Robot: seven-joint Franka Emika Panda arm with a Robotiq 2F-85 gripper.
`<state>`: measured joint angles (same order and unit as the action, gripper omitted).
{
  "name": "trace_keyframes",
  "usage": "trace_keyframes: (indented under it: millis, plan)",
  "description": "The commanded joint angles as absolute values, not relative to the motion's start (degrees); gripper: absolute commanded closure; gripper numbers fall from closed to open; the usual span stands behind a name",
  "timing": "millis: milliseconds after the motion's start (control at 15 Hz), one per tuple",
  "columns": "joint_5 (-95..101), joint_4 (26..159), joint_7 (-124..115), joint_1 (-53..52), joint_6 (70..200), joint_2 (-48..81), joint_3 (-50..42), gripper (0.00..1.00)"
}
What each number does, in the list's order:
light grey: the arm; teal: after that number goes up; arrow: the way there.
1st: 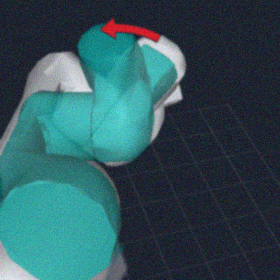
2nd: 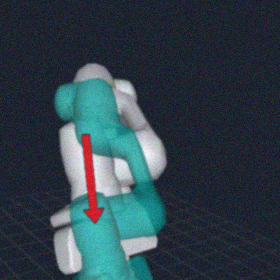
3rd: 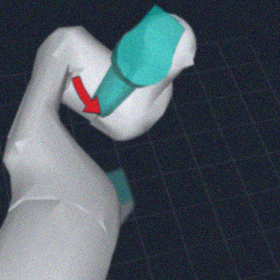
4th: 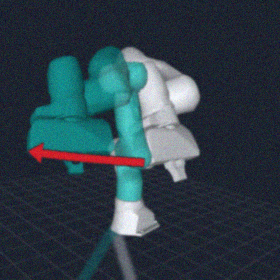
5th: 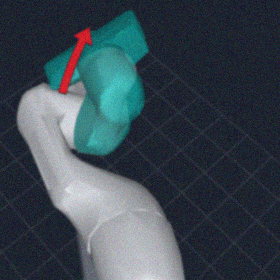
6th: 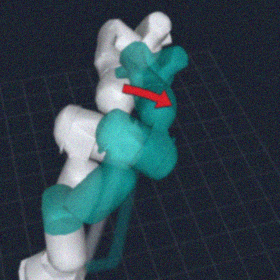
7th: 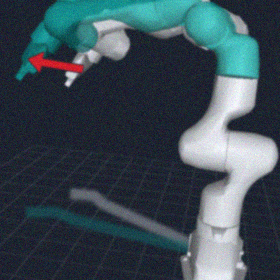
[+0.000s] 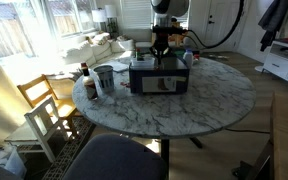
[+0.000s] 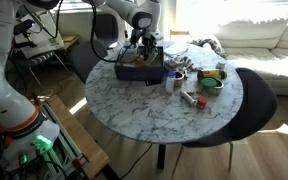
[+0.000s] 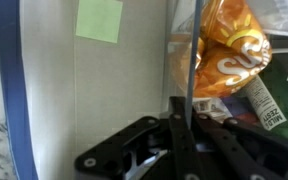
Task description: Remove the clear case from the box and put it on the table
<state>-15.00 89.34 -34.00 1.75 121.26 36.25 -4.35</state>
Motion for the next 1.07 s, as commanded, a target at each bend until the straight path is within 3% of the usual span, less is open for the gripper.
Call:
trace_keyframes:
  millis: [0, 1000]
  plan:
    - [-16.18, 92.76, -33.61, 1.85, 120.74, 31.31, -4.28, 0.99]
    - [-14.12, 114.5, -45.1, 2.05, 121.13, 4.52, -7.91, 0.99]
